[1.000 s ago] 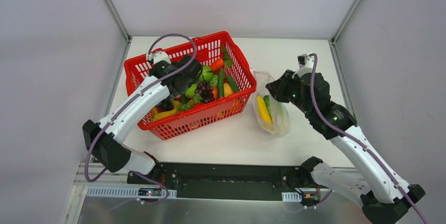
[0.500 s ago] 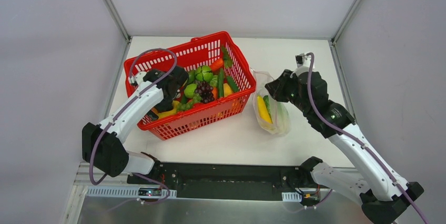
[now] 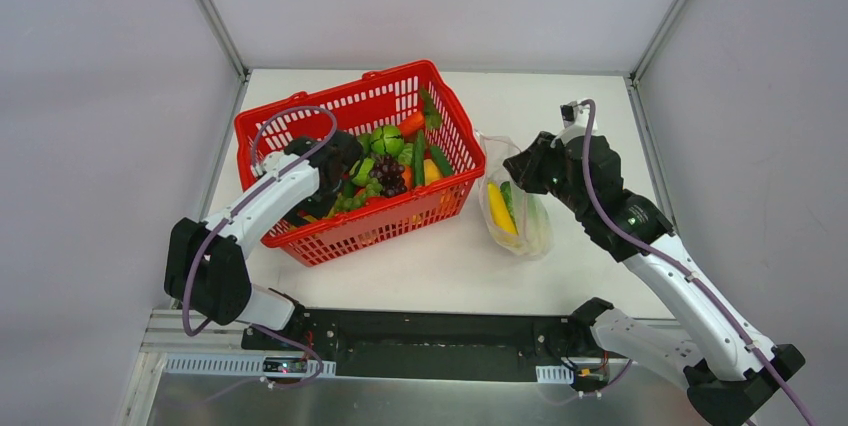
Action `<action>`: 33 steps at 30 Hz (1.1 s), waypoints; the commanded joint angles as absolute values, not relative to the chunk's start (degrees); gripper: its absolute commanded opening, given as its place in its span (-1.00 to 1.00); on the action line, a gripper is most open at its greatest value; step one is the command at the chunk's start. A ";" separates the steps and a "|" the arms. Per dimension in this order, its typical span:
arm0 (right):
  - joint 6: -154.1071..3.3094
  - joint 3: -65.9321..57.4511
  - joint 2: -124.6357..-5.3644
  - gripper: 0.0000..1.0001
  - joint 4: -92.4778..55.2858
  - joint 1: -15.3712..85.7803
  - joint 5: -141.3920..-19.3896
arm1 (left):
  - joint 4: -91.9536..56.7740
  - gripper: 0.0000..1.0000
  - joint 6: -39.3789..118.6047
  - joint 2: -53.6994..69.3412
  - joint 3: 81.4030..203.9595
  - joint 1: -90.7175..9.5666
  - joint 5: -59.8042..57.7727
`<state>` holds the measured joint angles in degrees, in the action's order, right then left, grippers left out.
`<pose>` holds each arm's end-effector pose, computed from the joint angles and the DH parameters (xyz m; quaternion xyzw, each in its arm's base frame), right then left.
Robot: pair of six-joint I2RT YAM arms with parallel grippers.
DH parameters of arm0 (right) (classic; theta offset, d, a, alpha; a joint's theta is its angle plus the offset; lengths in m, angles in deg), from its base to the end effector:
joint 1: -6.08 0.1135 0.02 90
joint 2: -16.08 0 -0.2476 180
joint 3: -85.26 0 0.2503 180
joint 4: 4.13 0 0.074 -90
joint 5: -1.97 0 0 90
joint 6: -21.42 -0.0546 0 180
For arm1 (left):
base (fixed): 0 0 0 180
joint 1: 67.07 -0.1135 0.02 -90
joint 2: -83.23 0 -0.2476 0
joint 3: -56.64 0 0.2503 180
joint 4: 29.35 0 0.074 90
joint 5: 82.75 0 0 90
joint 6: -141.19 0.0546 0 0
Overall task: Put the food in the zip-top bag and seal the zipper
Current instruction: Pick up the fake fruit from the bin.
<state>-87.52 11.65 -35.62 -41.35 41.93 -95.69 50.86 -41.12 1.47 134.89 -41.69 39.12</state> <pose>0.1845 0.1243 0.3674 -0.0766 0.7906 0.2313 0.5618 0.2360 -0.0800 0.2236 -0.5420 0.7927 0.0968 0.2618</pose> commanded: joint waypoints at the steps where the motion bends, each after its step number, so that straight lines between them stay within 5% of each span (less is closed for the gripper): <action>1: -86.64 11.71 -35.01 -0.68 -39.49 41.70 -96.42 | 51.94 0.64 -48.00 2.93 133.59 -42.11 38.96; 8: -86.35 11.72 -35.68 -0.68 -39.40 41.68 -95.95 | 50.91 0.27 -54.60 4.48 129.80 -42.11 41.62; 21: -85.90 12.24 -35.93 -0.67 -39.39 41.70 -96.27 | 50.10 0.28 -57.07 1.29 129.45 -42.11 45.88; 27: -85.71 12.24 -36.31 -0.66 -39.43 41.67 -96.18 | 49.95 -0.25 -57.14 -0.34 129.34 -42.11 46.18; 33: -85.49 12.16 -36.92 -0.65 -39.36 41.58 -96.14 | 49.67 -0.49 -55.65 -0.08 129.30 -42.09 47.78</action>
